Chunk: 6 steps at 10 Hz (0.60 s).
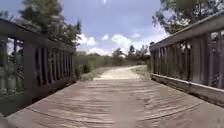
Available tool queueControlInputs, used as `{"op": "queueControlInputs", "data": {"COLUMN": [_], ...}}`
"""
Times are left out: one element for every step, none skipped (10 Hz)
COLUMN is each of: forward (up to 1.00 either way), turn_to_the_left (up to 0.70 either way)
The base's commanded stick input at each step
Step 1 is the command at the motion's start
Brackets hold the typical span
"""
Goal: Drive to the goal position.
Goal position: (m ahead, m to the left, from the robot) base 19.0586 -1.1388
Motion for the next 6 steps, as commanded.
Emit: {"op": "queueControlInputs", "data": {"forward": [0.5, 0.5, 0.5, 0.5, 0.5, 0.5], "turn_to_the_left": [0.01, 0.01, 0.01, 0.01, 0.01, 0.01]}}
